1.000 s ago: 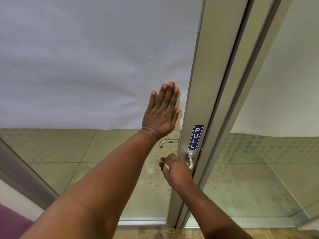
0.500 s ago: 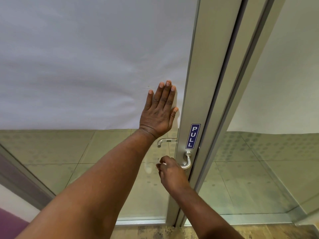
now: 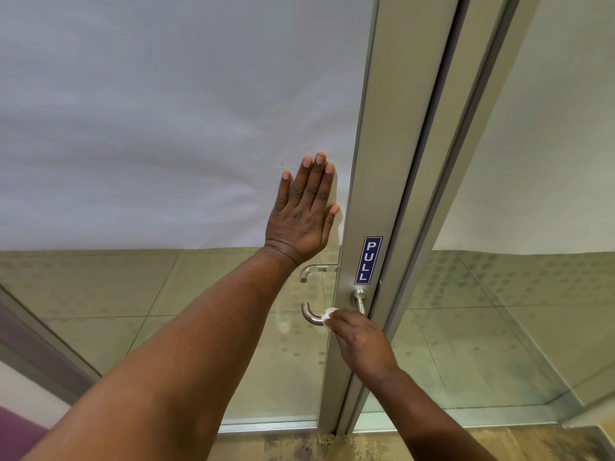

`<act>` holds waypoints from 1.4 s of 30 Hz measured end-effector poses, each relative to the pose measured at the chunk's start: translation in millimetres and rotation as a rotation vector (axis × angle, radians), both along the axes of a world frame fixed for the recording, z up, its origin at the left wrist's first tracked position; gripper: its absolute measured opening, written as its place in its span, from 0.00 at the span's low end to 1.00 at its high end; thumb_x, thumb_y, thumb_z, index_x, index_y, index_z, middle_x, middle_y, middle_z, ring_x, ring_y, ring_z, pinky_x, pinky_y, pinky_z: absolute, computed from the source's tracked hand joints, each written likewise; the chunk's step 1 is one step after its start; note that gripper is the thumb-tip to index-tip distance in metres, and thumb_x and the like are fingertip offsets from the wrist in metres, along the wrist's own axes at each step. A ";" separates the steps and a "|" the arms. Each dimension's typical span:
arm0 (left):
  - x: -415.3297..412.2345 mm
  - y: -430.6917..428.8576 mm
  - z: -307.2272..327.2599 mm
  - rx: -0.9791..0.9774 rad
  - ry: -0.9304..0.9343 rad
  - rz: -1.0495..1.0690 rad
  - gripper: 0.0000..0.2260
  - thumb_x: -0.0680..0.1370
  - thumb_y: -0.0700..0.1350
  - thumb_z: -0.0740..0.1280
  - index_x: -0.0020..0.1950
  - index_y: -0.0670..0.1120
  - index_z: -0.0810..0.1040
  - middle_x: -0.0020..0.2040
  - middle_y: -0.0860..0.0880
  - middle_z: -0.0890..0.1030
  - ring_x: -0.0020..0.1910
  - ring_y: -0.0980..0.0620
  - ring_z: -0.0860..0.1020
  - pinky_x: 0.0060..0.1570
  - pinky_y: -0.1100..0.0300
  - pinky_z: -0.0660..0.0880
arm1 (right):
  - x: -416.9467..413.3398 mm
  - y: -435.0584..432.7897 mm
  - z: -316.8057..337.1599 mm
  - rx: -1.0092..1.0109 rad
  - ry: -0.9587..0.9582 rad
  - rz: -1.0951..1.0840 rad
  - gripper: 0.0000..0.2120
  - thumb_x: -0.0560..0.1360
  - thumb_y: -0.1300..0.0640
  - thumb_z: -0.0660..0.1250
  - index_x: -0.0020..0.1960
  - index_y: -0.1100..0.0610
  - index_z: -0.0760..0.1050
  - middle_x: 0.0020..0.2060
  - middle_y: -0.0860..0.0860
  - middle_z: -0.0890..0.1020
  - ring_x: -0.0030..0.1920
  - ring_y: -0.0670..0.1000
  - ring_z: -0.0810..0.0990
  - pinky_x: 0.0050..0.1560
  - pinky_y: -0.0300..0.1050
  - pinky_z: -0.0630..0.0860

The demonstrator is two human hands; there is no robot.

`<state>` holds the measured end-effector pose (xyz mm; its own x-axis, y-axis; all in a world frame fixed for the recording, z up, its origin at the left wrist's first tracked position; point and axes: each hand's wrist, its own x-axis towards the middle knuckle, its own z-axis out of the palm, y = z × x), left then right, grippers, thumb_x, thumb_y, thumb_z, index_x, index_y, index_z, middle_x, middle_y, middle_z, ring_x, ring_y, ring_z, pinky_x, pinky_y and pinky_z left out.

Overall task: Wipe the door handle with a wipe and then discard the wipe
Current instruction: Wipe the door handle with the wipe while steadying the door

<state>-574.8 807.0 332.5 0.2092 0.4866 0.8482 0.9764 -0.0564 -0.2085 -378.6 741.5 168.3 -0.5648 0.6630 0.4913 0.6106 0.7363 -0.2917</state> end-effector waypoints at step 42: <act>1.0 -0.1 1.5 0.006 0.014 0.018 0.30 0.85 0.54 0.49 0.81 0.43 0.40 0.82 0.41 0.50 0.80 0.48 0.31 0.79 0.48 0.33 | 1.0 5.6 -28.7 -1.230 1.680 -0.395 0.15 0.76 0.77 0.61 0.60 0.72 0.77 0.53 0.65 0.84 0.52 0.61 0.85 0.53 0.57 0.82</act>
<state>-573.8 806.9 334.0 0.2124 0.4856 0.8480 0.9742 -0.0381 -0.2223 -377.6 747.1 139.6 0.0595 0.9064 -0.4183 -0.6489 -0.2834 -0.7062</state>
